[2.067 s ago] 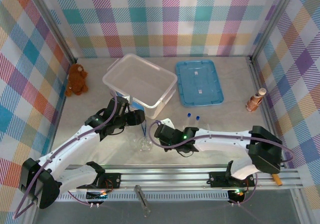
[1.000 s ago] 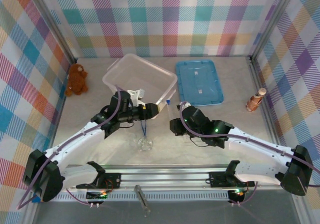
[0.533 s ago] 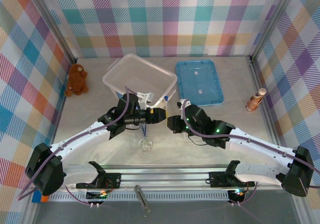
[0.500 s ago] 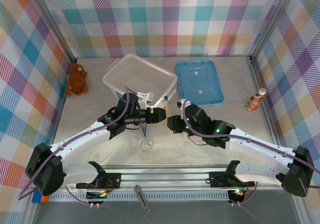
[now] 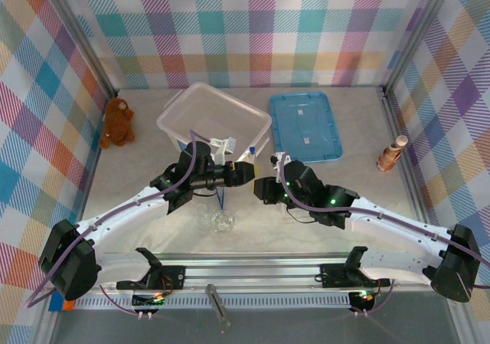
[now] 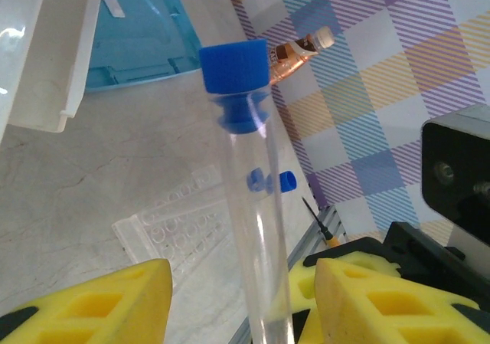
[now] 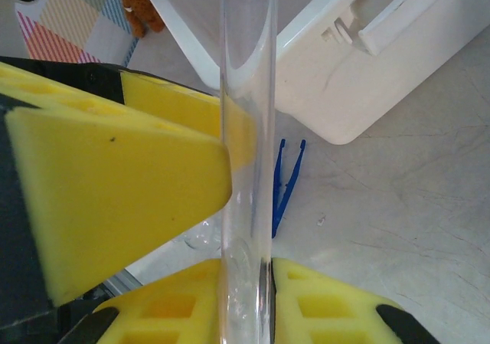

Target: Organize the chemistry lab equipment

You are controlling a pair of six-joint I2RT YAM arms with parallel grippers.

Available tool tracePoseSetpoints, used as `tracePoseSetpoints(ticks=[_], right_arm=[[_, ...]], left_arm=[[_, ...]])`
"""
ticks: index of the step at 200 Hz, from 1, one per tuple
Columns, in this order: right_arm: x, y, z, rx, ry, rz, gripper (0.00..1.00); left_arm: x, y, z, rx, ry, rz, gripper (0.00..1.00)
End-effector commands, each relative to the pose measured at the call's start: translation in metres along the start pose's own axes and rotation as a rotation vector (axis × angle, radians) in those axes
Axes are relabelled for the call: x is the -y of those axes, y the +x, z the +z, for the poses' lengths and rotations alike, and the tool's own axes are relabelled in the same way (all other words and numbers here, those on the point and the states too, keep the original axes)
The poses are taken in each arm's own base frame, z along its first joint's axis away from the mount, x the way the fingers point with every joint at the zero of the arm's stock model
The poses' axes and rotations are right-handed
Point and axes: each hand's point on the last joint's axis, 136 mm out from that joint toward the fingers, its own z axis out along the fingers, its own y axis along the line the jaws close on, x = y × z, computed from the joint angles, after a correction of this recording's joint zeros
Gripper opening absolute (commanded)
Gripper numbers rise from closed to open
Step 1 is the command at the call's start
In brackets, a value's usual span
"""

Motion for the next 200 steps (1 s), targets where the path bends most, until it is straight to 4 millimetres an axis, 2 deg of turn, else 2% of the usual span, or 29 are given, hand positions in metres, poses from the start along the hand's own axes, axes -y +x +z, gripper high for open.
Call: tracePoseSetpoints(ticks=[1, 68, 105, 153, 200], right_arm=[[-0.007, -0.003, 0.002, 0.015, -0.043, 0.028, 0.2], [-0.008, -0.002, 0.007, 0.014, -0.061, 0.058, 0.2], [-0.006, -0.001, 0.008, 0.016, -0.054, 0.063, 0.2], [-0.008, -0.002, 0.013, 0.022, -0.062, 0.067, 0.19], [-0.011, -0.004, 0.013, 0.026, -0.073, 0.067, 0.19]], left_arm=[[0.016, -0.004, 0.001, 0.01, 0.056, 0.016, 0.51], [0.018, -0.005, 0.002, 0.024, 0.068, 0.018, 0.41], [0.022, -0.007, 0.001, 0.028, 0.083, 0.027, 0.3], [0.022, -0.005, 0.003, 0.02, 0.088, 0.025, 0.29], [0.022, -0.005, 0.0, 0.026, 0.083, 0.033, 0.23]])
